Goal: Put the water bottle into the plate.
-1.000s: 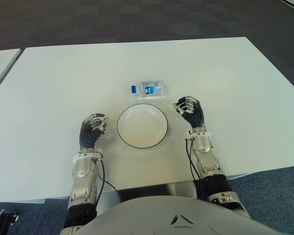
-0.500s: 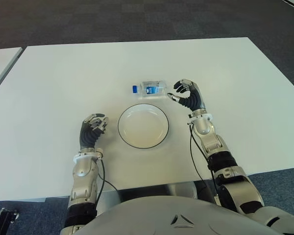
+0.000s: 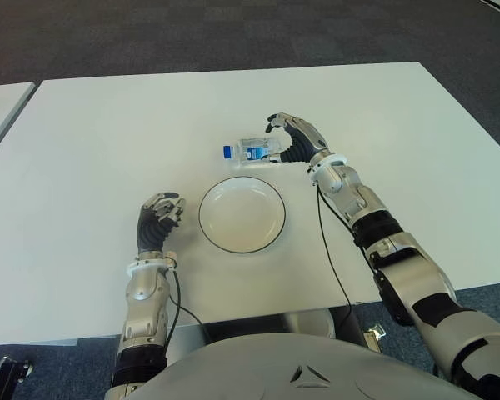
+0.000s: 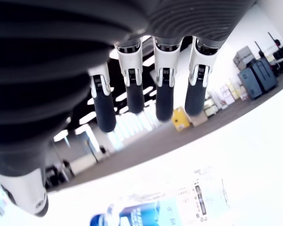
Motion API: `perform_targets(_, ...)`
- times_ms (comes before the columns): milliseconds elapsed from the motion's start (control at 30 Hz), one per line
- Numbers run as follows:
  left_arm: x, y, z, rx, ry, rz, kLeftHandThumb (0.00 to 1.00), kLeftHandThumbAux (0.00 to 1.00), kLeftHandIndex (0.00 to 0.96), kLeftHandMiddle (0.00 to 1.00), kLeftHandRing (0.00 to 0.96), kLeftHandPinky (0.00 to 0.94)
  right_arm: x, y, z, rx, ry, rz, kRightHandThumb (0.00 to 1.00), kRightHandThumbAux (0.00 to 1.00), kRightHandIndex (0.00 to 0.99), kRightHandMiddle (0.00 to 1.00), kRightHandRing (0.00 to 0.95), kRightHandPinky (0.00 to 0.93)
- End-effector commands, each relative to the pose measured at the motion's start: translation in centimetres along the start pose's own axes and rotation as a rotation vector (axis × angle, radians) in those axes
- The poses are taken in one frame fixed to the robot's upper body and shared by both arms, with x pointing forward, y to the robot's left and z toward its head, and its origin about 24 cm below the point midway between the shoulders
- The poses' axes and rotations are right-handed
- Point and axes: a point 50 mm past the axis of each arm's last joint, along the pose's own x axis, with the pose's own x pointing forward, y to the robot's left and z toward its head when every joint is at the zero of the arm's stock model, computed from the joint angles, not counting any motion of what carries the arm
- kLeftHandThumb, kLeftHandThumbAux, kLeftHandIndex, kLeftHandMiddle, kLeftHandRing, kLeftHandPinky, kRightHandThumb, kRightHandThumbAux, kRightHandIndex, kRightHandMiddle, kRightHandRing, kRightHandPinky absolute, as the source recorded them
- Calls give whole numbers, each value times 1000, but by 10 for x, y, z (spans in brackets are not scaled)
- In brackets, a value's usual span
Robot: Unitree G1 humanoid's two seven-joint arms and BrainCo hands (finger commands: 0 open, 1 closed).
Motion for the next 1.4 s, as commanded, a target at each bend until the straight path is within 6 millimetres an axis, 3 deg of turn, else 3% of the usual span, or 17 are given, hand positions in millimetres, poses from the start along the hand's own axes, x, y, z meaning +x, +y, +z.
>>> perform_targets(33,-3,0,-3,-2,11,-13,701,722,433,727,715,719,14,10,1,-158,29,103,515,606,67,30,26,21)
perform_targets(300,-5,1,-4,-1,9,-16,702,721,433,733,722,725,28,16,6,-293,47,190,598,466,4,1,1,0)
perform_targets(700,-8,5,-5,16,5,-3,700,722,432,737,725,731,31,27,8,-428,64,297,629,362,0,0,0,0)
perform_targets(1400,-11,10,-6,10,5,31,702,722,433,728,716,718,20,56,6,-597,108,463,645,356,0,0,0,0)
